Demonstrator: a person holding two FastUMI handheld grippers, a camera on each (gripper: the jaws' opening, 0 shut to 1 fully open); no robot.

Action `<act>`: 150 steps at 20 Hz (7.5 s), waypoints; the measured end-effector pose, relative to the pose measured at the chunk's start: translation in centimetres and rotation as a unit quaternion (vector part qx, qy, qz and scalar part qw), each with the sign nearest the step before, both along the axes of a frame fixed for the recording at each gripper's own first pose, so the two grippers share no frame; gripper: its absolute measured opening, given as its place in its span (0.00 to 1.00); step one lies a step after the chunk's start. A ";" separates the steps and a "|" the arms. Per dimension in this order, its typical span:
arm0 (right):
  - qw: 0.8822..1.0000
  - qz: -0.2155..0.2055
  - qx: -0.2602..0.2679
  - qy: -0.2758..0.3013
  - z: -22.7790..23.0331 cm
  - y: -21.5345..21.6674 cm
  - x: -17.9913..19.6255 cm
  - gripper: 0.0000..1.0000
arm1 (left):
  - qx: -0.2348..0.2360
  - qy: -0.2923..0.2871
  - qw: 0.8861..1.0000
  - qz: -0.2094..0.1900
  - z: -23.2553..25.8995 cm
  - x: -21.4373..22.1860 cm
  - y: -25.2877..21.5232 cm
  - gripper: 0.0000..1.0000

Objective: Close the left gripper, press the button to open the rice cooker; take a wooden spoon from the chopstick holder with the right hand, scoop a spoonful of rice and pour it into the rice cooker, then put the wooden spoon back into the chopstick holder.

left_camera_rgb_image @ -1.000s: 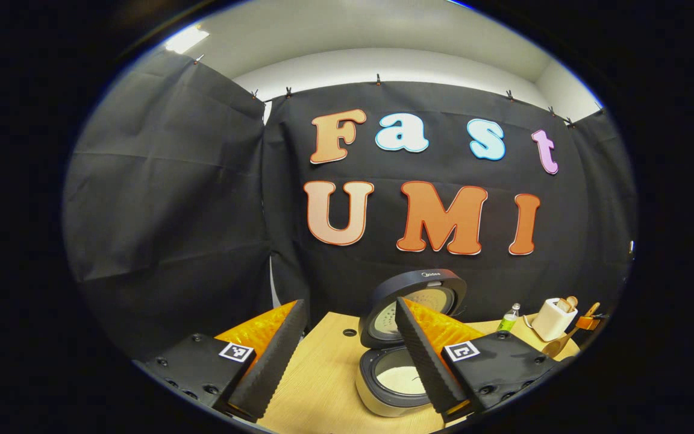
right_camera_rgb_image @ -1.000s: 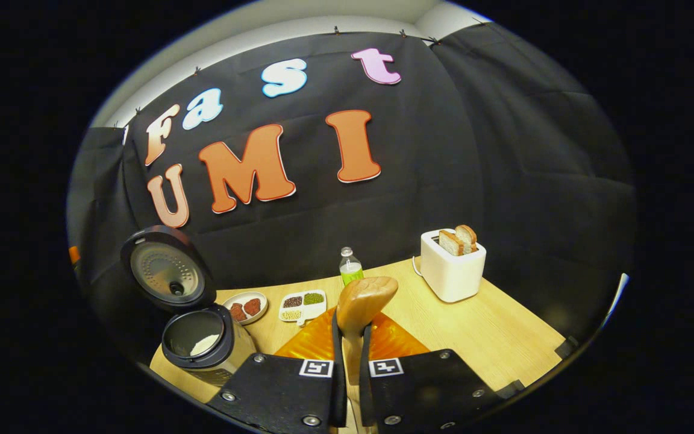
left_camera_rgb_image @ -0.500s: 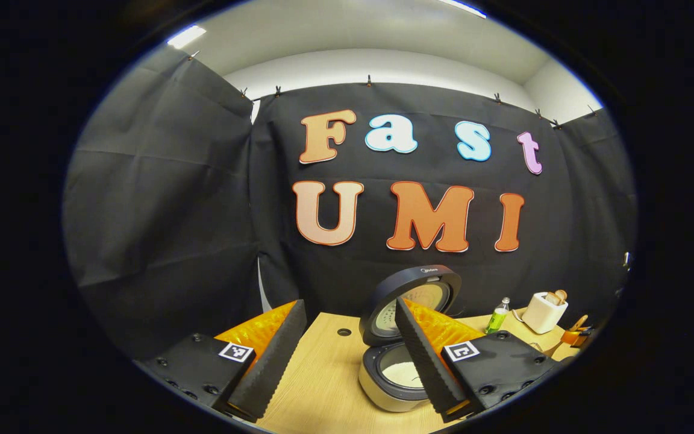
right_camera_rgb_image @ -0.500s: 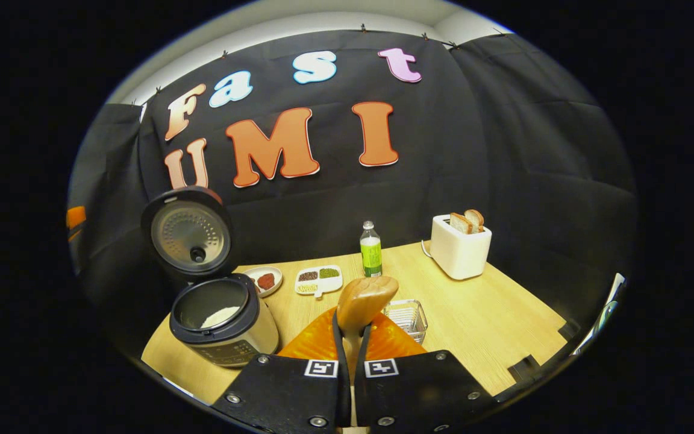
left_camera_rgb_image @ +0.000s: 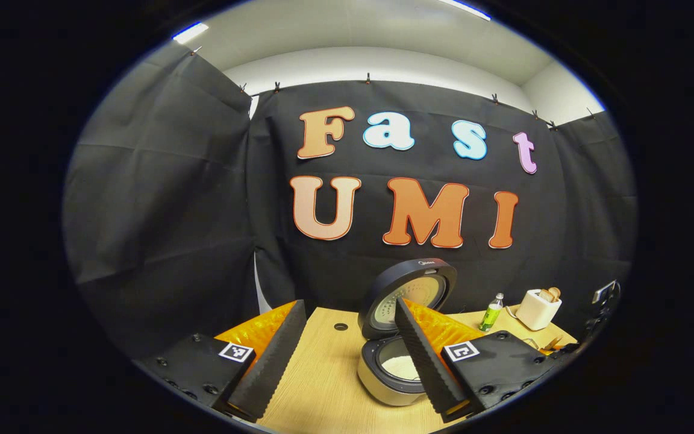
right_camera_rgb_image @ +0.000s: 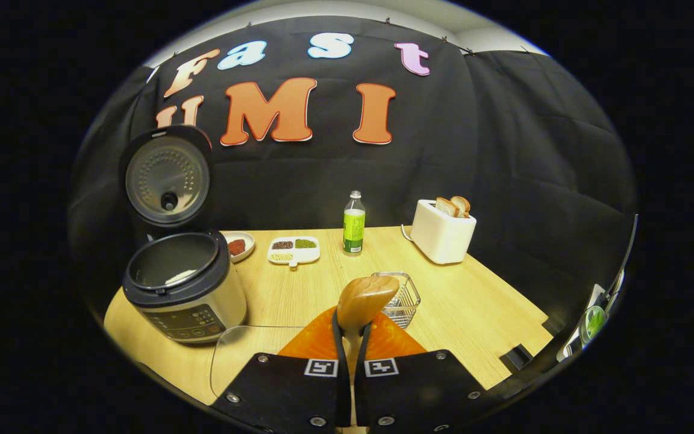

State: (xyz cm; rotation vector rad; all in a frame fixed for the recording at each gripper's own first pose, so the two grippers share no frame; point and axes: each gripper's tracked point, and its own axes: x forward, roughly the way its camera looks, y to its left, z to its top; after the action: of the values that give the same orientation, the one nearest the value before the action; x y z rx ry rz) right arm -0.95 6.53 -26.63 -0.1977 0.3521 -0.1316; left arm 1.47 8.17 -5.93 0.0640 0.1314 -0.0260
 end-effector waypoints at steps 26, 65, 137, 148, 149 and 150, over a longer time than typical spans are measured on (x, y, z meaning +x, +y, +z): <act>0.974 0.016 0.223 0.017 -4.4 6.7 -0.2 0.02 | 0.006 0.025 0.999 0.020 -2.0 -0.3 3.2 0.98; 0.744 -0.093 0.659 -0.065 7.6 -2.8 -2.1 0.01 | -0.005 0.012 0.999 -0.034 -1.3 1.1 -1.8 0.97; 0.934 0.131 0.322 -0.076 18.4 22.7 13.3 0.01 | -0.024 0.049 0.997 0.050 -6.9 5.6 9.1 0.99; 0.948 0.171 0.246 -0.104 19.7 23.5 12.5 0.02 | -0.025 0.051 0.997 0.051 -7.0 5.6 8.8 0.98; 0.950 0.176 0.236 -0.107 19.9 23.8 12.3 0.01 | -0.024 0.051 0.997 0.050 -7.1 5.6 8.8 0.99; 0.951 0.181 0.227 -0.109 20.2 24.4 12.2 0.01 | -0.023 0.052 0.997 0.050 -7.0 5.5 8.7 0.98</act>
State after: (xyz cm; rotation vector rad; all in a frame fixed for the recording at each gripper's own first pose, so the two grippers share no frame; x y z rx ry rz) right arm 11.25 30.88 -6.40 0.2098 0.1138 0.2887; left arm 7.02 16.91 -12.96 0.0091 0.2370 0.0673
